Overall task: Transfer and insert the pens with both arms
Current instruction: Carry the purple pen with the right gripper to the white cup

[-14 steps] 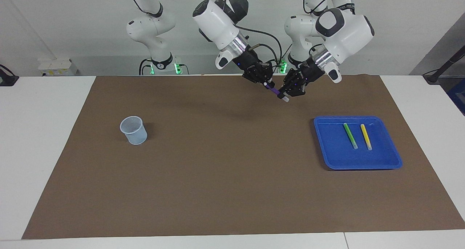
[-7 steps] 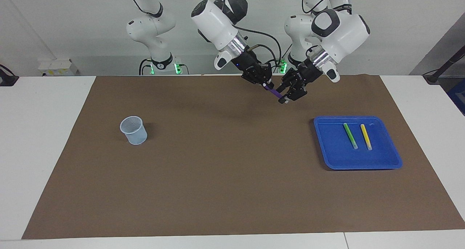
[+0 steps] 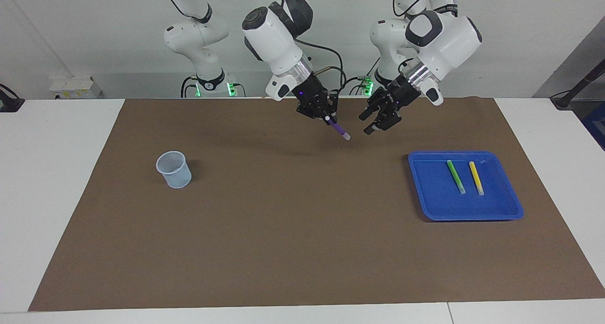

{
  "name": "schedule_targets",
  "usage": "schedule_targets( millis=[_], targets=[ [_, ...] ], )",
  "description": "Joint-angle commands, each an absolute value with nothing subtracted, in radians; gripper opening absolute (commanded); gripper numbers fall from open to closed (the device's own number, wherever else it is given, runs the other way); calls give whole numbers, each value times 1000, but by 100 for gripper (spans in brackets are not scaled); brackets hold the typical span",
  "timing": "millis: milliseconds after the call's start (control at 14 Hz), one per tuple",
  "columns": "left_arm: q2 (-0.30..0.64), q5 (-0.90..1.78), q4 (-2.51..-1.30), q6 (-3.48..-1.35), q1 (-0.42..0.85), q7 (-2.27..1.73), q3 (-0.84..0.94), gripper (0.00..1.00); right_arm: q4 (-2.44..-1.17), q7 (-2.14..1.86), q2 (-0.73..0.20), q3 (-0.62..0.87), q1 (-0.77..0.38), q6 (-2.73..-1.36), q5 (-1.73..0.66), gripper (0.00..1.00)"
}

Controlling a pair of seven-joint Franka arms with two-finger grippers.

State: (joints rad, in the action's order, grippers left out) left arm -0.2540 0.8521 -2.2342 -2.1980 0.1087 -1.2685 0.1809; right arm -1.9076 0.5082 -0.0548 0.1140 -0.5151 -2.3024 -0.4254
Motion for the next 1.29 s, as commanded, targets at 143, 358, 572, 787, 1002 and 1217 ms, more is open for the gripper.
schedule_targets(
  millis=[143, 358, 572, 787, 1002, 1217],
  targets=[
    [-313, 797, -2281, -2047, 14, -917, 169, 62, -1908, 205, -20, 121, -405, -2067, -235, 0],
    [-314, 620, -2273, -1947, -44, -631, 167, 62, -1899, -47, -8, 120, -322, -1939, -120, 0],
    [-313, 444, -2266, -1904, -93, -374, 166, 59, -1849, -214, -11, 123, -255, -1832, 1, 0],
    [-307, 301, -2261, -1908, -153, -134, 166, 58, -1807, -472, 6, 118, -180, -1711, 130, 0],
    [-293, 190, -2257, -1950, -199, 42, 166, 58, -1805, -670, 6, 118, -95, -1730, 198, 0],
    [-247, 155, -2255, -2000, -254, 144, 167, 58, -1860, -784, 17, 118, -16, -1808, 198, 0]
  ],
)
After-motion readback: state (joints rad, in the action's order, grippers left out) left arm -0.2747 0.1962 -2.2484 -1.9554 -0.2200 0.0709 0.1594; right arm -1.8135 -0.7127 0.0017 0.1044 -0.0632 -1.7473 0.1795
